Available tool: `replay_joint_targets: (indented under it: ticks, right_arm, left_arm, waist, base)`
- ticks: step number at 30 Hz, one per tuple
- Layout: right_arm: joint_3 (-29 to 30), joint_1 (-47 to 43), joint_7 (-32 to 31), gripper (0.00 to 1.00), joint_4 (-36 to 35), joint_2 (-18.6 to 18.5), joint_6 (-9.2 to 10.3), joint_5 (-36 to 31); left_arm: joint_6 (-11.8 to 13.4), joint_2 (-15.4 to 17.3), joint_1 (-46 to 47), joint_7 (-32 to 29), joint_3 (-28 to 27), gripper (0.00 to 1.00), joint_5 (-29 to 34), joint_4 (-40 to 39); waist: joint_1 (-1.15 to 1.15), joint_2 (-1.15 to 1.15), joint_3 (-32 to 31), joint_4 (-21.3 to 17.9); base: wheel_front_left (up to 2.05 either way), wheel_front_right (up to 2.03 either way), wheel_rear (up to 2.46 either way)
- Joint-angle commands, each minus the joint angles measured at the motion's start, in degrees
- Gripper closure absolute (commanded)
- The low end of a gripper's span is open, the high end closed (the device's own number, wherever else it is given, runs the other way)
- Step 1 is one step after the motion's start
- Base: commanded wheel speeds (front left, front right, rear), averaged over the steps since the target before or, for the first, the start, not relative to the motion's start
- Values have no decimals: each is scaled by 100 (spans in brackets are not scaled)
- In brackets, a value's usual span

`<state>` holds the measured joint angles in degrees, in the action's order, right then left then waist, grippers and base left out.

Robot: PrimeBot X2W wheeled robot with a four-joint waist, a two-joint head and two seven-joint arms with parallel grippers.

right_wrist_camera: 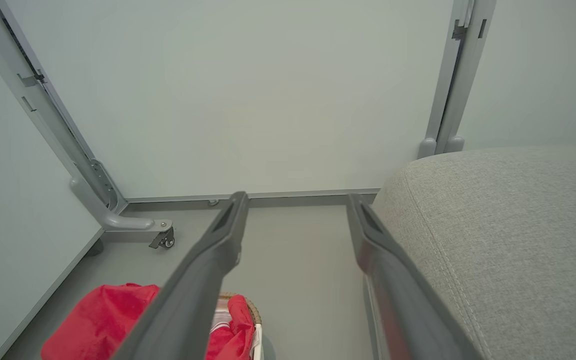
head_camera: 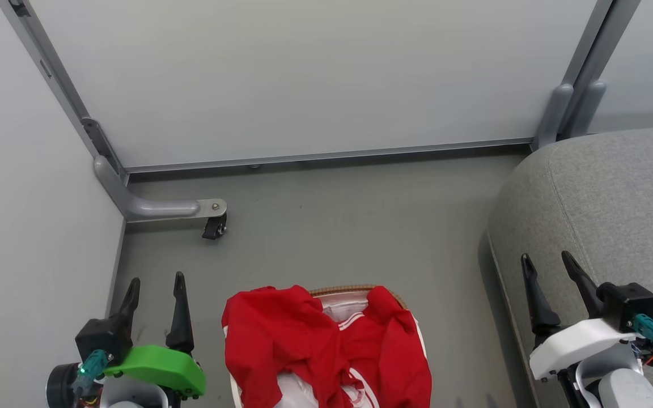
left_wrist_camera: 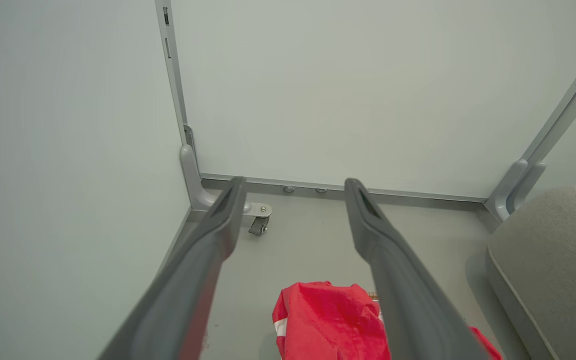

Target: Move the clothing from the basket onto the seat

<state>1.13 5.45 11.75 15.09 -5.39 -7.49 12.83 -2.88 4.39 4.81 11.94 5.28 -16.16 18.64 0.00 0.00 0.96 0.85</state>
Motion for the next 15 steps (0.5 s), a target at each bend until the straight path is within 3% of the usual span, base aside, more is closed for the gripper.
replay_joint_targets:
  ticks: [1,15]
  right_arm:
    - [33,-27,70,0,-16,-2,0,-133]
    - [36,58,230,0,-99,76,1,-768]
  left_arm:
    - [-30,-13,-34,54,-40,0,163,-20]
    - [-306,-134,-58,206,-23,0,575,142]
  waist:
    - [0,0,-3,0]
    - [0,0,224,-77]
  base:
    - [0,0,0]
    - [0,0,0]
